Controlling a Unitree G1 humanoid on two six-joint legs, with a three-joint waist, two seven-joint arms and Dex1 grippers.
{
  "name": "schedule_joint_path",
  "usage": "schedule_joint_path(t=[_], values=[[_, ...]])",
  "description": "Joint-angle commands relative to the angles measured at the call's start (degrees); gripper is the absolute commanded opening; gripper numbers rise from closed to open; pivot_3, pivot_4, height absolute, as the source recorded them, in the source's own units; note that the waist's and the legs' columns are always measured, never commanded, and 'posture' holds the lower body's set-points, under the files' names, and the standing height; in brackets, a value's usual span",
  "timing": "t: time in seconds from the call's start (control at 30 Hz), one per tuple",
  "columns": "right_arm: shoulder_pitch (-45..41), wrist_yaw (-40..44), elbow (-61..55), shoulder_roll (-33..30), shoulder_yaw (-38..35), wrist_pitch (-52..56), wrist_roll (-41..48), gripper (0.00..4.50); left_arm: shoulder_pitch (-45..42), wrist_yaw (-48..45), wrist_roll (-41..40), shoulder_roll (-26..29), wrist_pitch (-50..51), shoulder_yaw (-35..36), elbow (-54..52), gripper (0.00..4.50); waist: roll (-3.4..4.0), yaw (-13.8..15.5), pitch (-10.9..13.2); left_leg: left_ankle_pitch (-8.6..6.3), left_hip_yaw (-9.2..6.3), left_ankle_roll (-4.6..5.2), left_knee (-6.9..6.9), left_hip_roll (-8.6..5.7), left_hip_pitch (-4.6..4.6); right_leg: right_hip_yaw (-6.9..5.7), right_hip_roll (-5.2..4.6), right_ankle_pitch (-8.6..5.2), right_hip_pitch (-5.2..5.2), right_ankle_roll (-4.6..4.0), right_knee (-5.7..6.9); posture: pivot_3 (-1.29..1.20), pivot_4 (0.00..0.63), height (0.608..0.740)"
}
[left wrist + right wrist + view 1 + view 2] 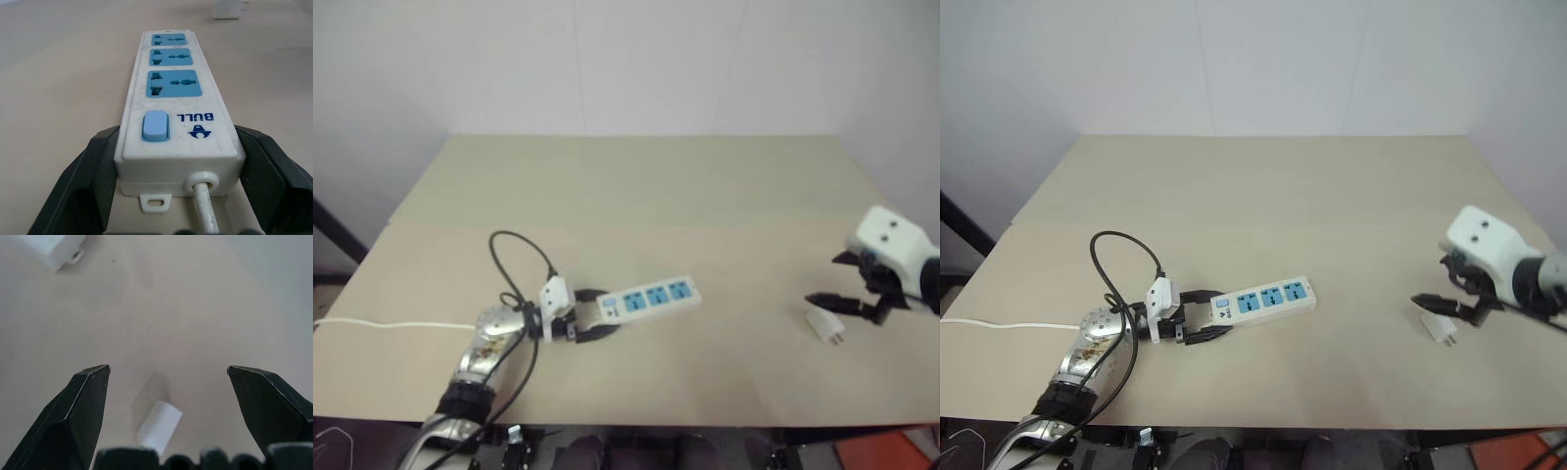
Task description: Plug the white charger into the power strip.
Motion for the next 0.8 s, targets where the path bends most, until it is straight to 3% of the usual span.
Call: schedule_joint_path(t=[0.03, 0.13, 0.3, 0.57, 0.8], values=[[-14.76, 3.36, 8.05, 1.39, 14.66, 7.41, -4.05, 4.50, -2.41, -4.05, 0.23, -1.17, -1.86, -2.10, 2.97, 3.23, -0.02, -0.12, 0.01, 0.00, 0.00, 0.00, 0.01, 0.00, -0.04, 0.00, -0.01, 0.00, -0.04, 0.00, -0.03, 0.00, 0.150, 0.740], [-26.41, 5.22, 16.46, 5.15, 26.60, 9.82, -10.07, 4.50, -4.29, -5.87, 0.59, -2.25, -3.59, -2.68, 5.78, 3.23, -0.03, -0.17, 0.02, 0.00, 0.03, 0.00, 0.03, -0.05, -0.13, 0.03, -0.05, 0.01, -0.12, 0.00, -0.03, 0.00, 0.150, 0.740], [-35.96, 7.76, 27.98, 10.13, 34.58, 13.51, -13.55, 4.50, -5.35, -6.57, 1.57, -3.66, -5.69, -3.39, 8.35, 3.23, -0.02, 0.11, 0.02, 0.13, 0.01, -0.21, 0.03, -0.19, -0.23, 0.03, -0.15, 0.01, -0.26, 0.02, -0.01, 0.00, 0.150, 0.740], [-38.45, 11.24, 35.91, 11.69, 40.60, 15.74, -15.87, 4.50, -4.58, -6.85, 2.64, -5.19, -7.44, -4.18, 9.64, 3.23, 0.01, 0.25, 0.00, 0.20, -0.01, -0.34, 0.08, -0.29, -0.29, 0.05, -0.21, 0.03, -0.30, 0.08, 0.03, 0.00, 0.150, 0.740], [-38.14, 12.13, 41.03, 13.17, 41.68, 16.15, -17.14, 4.50, -4.97, -6.07, 3.14, -6.46, -8.03, -4.24, 10.28, 3.23, 0.04, 0.08, -0.02, 0.20, 0.00, -0.34, 0.11, -0.29, -0.21, 0.07, -0.20, 0.03, -0.25, 0.08, 0.13, 0.00, 0.150, 0.740]])
